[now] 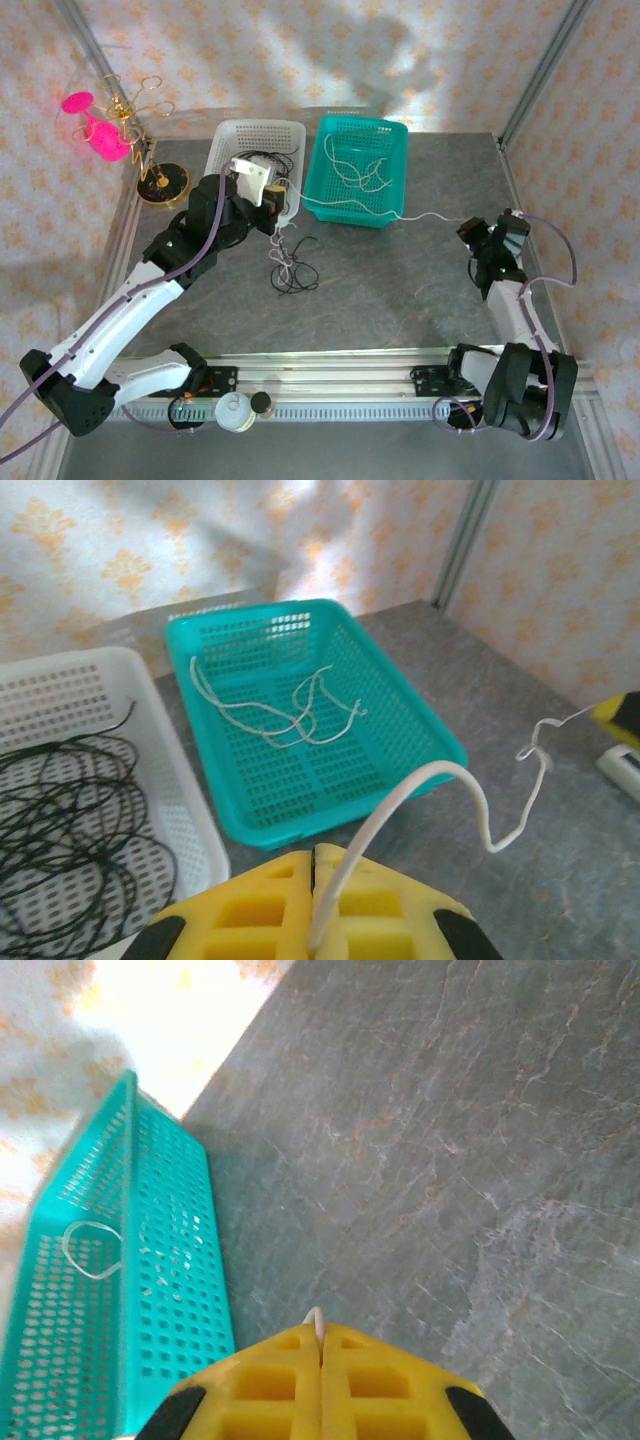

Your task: Untangle the cables

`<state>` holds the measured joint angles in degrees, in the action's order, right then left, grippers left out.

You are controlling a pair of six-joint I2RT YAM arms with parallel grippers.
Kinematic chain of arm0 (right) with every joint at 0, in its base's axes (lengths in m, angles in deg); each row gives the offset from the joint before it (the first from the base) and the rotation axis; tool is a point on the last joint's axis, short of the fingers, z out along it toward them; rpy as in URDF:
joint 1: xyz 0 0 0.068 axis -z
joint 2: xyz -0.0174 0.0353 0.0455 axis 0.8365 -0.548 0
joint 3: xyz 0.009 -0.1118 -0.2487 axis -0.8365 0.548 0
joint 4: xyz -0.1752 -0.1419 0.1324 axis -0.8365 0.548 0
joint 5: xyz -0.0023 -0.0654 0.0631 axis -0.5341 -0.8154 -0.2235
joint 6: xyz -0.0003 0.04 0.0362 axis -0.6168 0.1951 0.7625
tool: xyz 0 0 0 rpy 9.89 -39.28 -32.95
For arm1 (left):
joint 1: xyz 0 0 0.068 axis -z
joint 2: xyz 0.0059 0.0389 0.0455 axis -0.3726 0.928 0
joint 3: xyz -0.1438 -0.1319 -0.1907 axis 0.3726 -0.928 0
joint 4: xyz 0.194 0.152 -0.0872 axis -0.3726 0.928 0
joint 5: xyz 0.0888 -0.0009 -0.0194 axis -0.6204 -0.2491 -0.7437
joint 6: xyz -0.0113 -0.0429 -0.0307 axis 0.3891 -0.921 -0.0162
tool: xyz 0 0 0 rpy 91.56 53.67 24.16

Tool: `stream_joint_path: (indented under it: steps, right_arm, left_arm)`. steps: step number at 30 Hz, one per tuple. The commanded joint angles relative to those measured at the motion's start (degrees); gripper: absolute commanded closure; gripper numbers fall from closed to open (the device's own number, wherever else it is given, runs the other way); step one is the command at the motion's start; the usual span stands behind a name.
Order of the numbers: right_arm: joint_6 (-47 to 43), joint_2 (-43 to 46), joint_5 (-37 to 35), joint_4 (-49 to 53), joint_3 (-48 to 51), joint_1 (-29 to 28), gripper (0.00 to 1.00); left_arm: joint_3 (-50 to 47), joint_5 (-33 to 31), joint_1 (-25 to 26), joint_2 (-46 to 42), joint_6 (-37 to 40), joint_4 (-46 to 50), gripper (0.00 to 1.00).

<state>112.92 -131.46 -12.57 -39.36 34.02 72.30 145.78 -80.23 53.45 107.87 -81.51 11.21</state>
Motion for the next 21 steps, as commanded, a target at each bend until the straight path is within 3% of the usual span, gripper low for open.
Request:
stream_joint_path:
  steps: [1, 3, 13, 21]
  right_arm:
    - [2.22, -1.17, 6.34, -5.10, -3.15, 1.83, 1.00]
    - [2.06, -1.85, 7.08, -5.24, -4.26, 2.20, 1.00]
    - [2.27, -4.87, 9.25, -6.32, -6.57, 4.96, 1.00]
    - [2.48, -5.83, 9.64, -6.37, -8.21, 5.71, 1.00]
  left_arm:
    - [1.09, -7.93, 0.19, -1.15, 2.56, 3.74, 1.00]
    - [0.16, -10.84, -0.91, -1.20, 2.81, 3.91, 1.00]
    - [-2.31, -9.17, -8.71, -2.06, 3.24, 3.41, 1.00]
    - [-4.13, -10.21, -11.54, -2.86, 3.86, 3.32, 1.00]
